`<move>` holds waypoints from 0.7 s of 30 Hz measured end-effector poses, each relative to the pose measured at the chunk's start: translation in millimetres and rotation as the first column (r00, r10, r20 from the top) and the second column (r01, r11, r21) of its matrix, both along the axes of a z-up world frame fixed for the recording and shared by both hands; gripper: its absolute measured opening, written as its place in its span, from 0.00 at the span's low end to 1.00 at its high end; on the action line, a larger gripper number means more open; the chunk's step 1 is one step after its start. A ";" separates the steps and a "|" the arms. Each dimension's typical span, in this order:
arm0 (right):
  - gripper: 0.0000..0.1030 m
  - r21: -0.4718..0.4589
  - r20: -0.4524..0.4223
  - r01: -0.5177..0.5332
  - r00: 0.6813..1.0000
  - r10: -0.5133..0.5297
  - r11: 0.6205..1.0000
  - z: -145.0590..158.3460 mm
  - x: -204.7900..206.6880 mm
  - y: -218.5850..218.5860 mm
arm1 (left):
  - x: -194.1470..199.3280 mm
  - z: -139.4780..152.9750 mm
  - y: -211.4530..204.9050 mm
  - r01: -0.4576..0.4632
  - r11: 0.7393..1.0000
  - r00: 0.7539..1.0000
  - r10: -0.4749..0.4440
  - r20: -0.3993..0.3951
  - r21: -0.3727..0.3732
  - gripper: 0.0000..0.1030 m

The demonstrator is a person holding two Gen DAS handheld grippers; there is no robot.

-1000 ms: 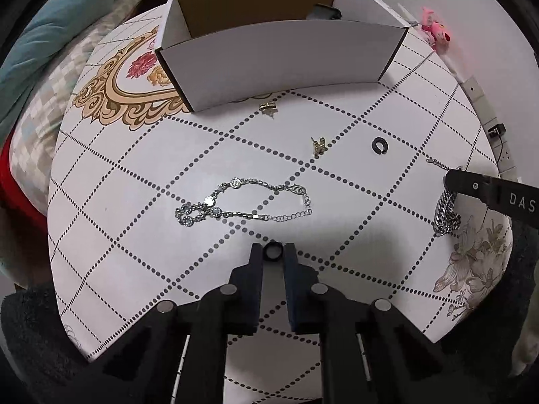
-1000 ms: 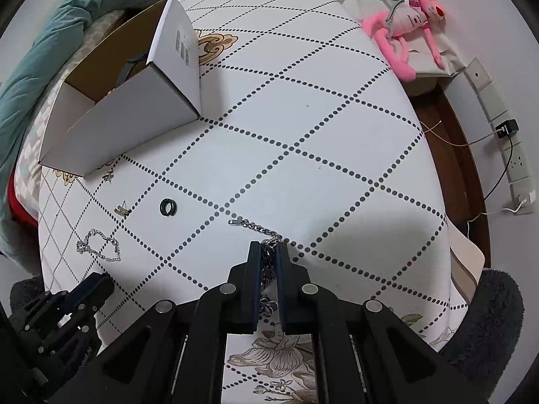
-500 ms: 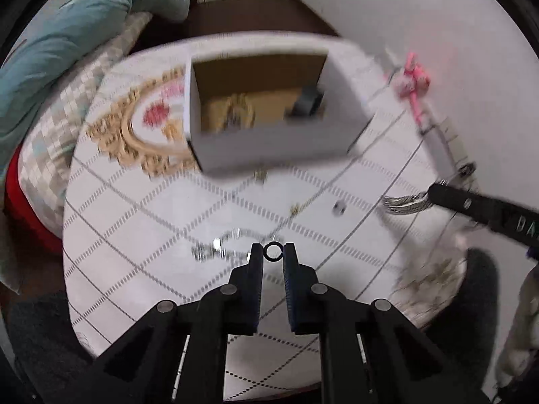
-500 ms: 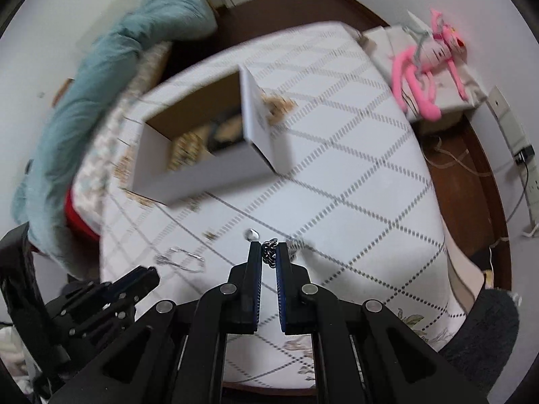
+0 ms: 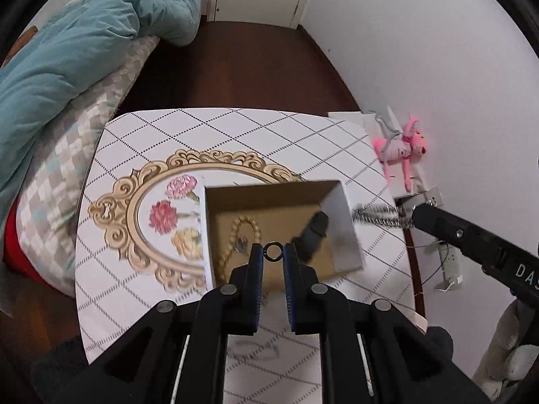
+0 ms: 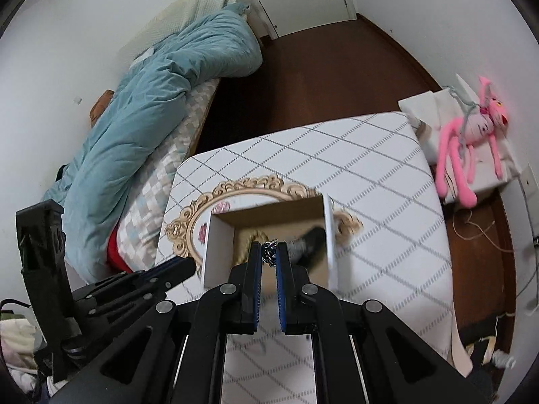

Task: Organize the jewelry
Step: 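Lower the chain bracelet and black ring into the box and open both grippers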

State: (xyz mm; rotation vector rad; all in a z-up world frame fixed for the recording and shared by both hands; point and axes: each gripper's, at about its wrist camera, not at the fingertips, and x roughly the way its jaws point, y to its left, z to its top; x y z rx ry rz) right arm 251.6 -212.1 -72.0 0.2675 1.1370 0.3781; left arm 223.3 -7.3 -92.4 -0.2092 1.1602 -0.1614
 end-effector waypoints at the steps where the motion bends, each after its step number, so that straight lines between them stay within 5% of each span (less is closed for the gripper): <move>1: 0.08 -0.007 -0.005 -0.003 1.000 0.003 1.000 -2.5 7.5 4.0 | 6.7 -4.2 1.2 0.002 1.000 1.000 -0.002 -0.011 0.005 0.09; 8: 0.09 -0.040 -0.130 -0.069 0.990 0.063 0.997 -47.3 65.8 36.7 | 40.8 -24.9 13.1 -0.064 0.996 0.995 0.068 -0.070 0.068 0.12; 10: 0.09 -0.053 -0.169 -0.084 0.983 0.074 0.995 -59.7 70.5 40.2 | 45.6 -28.0 15.5 -0.074 0.992 0.994 0.082 -0.075 0.105 0.25; 12: 0.10 -0.091 -0.188 -0.096 0.979 0.077 0.991 -69.7 73.4 43.5 | 47.2 -29.4 18.5 -0.091 0.987 0.992 0.101 -0.071 0.135 0.60; 13: 0.12 -0.106 -0.192 -0.101 0.978 0.079 0.989 -73.1 74.0 44.4 | 46.4 -29.6 20.9 -0.103 0.984 0.992 0.114 -0.063 0.147 0.64; 18: 0.56 -0.154 -0.179 -0.095 0.982 0.067 0.984 -76.5 68.1 38.6 | 41.9 -38.0 29.3 -0.139 0.971 0.986 0.154 -0.066 0.195 0.68; 21: 0.75 -0.228 -0.138 -0.074 0.989 0.043 0.971 -72.6 60.0 34.4 | 36.1 -41.3 33.2 -0.159 0.965 0.984 0.171 -0.044 0.210 0.85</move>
